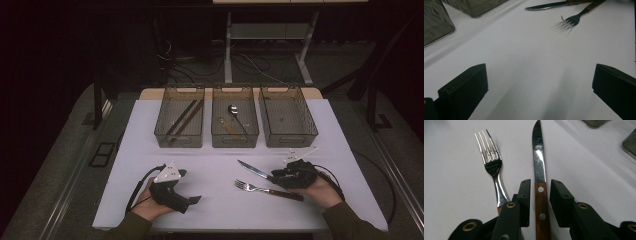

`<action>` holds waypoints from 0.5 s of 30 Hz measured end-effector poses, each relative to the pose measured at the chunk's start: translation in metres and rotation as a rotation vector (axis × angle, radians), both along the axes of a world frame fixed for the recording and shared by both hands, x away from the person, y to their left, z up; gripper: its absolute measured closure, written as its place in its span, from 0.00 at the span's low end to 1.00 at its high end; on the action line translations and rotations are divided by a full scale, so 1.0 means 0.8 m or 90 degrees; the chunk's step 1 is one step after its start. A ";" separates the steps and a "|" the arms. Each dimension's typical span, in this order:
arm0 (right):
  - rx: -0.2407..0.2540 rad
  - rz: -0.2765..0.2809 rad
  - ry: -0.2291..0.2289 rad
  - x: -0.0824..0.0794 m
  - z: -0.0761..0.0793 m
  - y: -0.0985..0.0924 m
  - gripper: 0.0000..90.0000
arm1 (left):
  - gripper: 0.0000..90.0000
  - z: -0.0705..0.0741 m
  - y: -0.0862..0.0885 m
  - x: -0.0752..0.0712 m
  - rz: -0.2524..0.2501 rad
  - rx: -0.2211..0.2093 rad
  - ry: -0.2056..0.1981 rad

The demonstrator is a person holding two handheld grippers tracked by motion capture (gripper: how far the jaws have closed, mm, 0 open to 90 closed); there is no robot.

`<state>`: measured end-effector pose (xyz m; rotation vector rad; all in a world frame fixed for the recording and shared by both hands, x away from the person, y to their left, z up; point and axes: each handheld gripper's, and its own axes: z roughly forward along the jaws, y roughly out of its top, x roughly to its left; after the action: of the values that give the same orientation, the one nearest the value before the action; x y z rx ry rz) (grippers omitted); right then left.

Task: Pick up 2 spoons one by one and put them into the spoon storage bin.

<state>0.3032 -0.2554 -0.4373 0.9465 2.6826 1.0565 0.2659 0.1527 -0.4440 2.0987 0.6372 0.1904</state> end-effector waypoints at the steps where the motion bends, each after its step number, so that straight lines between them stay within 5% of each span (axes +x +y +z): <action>1: -0.002 -0.001 0.001 0.001 -0.001 0.001 0.77 | 0.00 0.000 0.000 0.000 0.000 -0.001 0.001; 15: -0.018 0.012 -0.007 0.006 -0.009 0.013 0.81 | 0.00 0.000 0.000 0.000 -0.001 0.001 0.000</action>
<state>0.3079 -0.2450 -0.4443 0.9100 2.6951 1.0205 0.2660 0.1523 -0.4443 2.1002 0.6357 0.1893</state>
